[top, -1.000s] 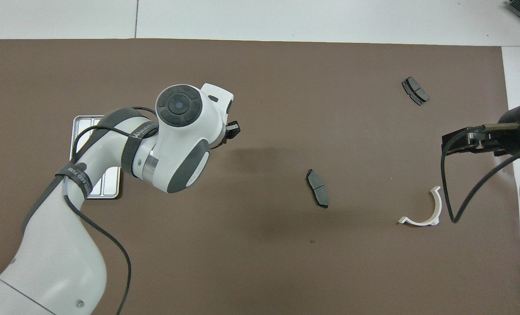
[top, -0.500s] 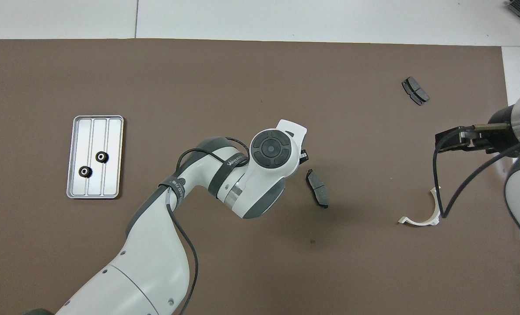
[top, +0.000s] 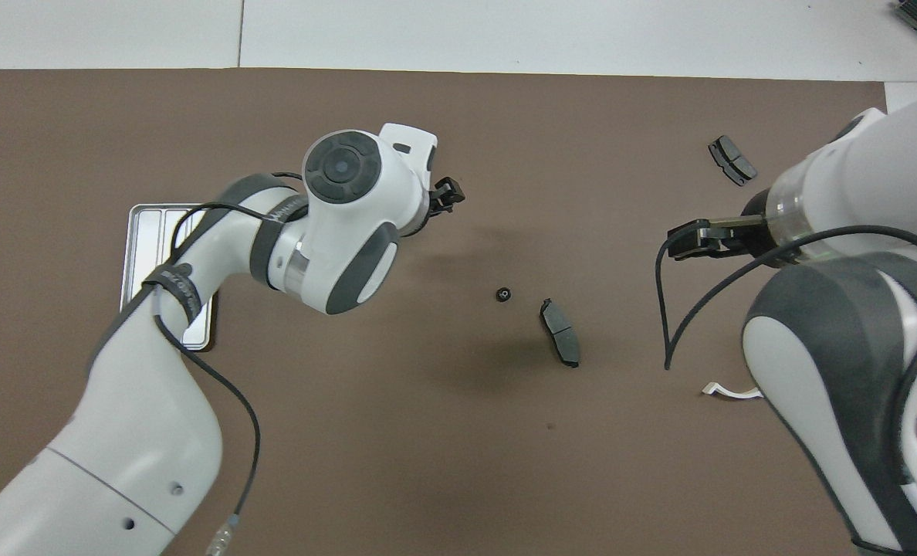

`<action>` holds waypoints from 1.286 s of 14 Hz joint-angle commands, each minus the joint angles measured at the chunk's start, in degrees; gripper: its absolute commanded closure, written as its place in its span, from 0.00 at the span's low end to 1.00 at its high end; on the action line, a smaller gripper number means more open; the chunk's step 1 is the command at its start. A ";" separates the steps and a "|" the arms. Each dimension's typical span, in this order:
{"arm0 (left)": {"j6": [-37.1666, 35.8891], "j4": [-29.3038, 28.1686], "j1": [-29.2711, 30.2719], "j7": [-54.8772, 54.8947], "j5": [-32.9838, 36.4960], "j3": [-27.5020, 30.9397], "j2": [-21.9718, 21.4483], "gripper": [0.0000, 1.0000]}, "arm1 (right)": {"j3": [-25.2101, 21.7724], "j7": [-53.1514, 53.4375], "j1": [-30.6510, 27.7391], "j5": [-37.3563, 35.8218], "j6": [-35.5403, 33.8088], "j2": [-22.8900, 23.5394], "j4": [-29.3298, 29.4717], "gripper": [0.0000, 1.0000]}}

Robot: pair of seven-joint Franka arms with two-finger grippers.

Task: Place bearing gear from tray to pile
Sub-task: 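Grasp the gear with the right gripper while the left gripper returns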

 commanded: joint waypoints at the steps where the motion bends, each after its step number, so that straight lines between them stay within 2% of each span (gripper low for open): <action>1: -8.06 -1.44 7.05 11.51 -0.44 -0.70 -4.36 0.00 | 0.02 4.74 2.80 0.64 3.27 4.40 0.58 0.00; 5: -15.89 -4.86 15.49 33.12 -0.44 -0.35 -7.97 0.00 | 0.19 13.17 8.60 0.03 10.82 11.34 1.47 0.00; 9: -14.68 -9.52 23.93 50.19 -0.09 -0.35 -9.82 0.00 | 0.19 16.53 12.39 -0.32 16.88 15.92 0.68 0.00; 10: -13.46 -10.40 25.78 54.14 -0.09 -0.26 -9.91 0.00 | 0.19 16.62 12.57 -0.32 18.47 16.63 0.42 0.00; 12: -9.08 -13.55 28.94 59.78 -0.09 -0.26 -10.09 0.00 | 0.19 17.75 14.05 -0.32 19.88 19.25 0.32 0.06; 14: -0.83 -18.03 30.45 62.00 -0.09 -0.26 -9.91 0.00 | 0.19 19.25 15.99 -1.90 22.08 21.55 -1.16 0.11; 16: 4.82 -19.81 31.07 62.09 -0.09 0.00 -8.95 0.02 | 0.19 19.34 16.00 -2.43 24.97 20.86 -5.36 0.17; 18: 5.71 -19.81 31.24 61.92 -0.09 0.00 -8.51 0.05 | 0.19 20.30 16.00 -2.43 26.83 20.15 -7.49 0.24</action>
